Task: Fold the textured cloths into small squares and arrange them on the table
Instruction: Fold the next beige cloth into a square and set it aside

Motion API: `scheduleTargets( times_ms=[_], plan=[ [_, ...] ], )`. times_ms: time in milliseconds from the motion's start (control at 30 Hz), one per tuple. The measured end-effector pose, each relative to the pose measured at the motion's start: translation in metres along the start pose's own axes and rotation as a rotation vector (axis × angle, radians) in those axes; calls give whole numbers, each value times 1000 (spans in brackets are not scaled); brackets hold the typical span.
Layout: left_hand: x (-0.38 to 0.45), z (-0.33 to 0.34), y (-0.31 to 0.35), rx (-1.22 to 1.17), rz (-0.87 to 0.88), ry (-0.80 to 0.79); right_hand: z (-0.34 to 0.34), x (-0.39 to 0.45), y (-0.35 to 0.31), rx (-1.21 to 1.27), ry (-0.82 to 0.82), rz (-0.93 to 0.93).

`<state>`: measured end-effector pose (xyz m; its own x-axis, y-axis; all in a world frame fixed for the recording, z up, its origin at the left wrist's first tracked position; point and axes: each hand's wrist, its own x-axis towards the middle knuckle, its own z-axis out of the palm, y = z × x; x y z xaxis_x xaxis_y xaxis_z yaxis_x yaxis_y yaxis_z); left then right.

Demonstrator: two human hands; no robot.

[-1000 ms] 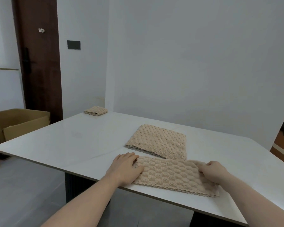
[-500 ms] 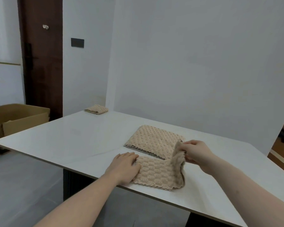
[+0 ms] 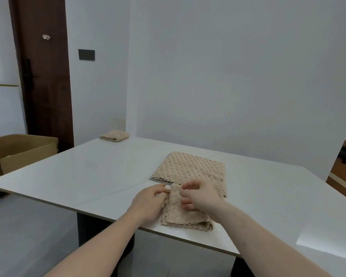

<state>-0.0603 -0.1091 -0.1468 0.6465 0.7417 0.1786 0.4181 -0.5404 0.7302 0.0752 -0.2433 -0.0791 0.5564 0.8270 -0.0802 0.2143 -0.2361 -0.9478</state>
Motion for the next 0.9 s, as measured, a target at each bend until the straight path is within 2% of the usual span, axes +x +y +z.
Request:
scheduleTargets(
  times_ms=[100,167,267,367,500,733,800,900],
  plan=[
    [0,0,1,-34,-16,26,-3,-4,4,54,-32,-27],
    [-2,1,2,-65,-25,40,-8,-6,6,46,43,-101],
    [-3,2,2,-84,-24,53,-22,-7,15,-205,250,-309],
    [-1,1,1,-121,-14,92,-33,-8,39,-521,253,-483],
    [0,1,-2,-181,-48,154,-31,-10,78,-773,94,-442],
    [1,4,-1,-64,-38,156,-28,-6,85,-898,-54,-368],
    [3,4,-3,-52,-19,133,-31,-7,82,-902,-64,-355],
    [5,4,-3,-115,-32,152,-33,-8,81,-849,6,-354]
  ],
)
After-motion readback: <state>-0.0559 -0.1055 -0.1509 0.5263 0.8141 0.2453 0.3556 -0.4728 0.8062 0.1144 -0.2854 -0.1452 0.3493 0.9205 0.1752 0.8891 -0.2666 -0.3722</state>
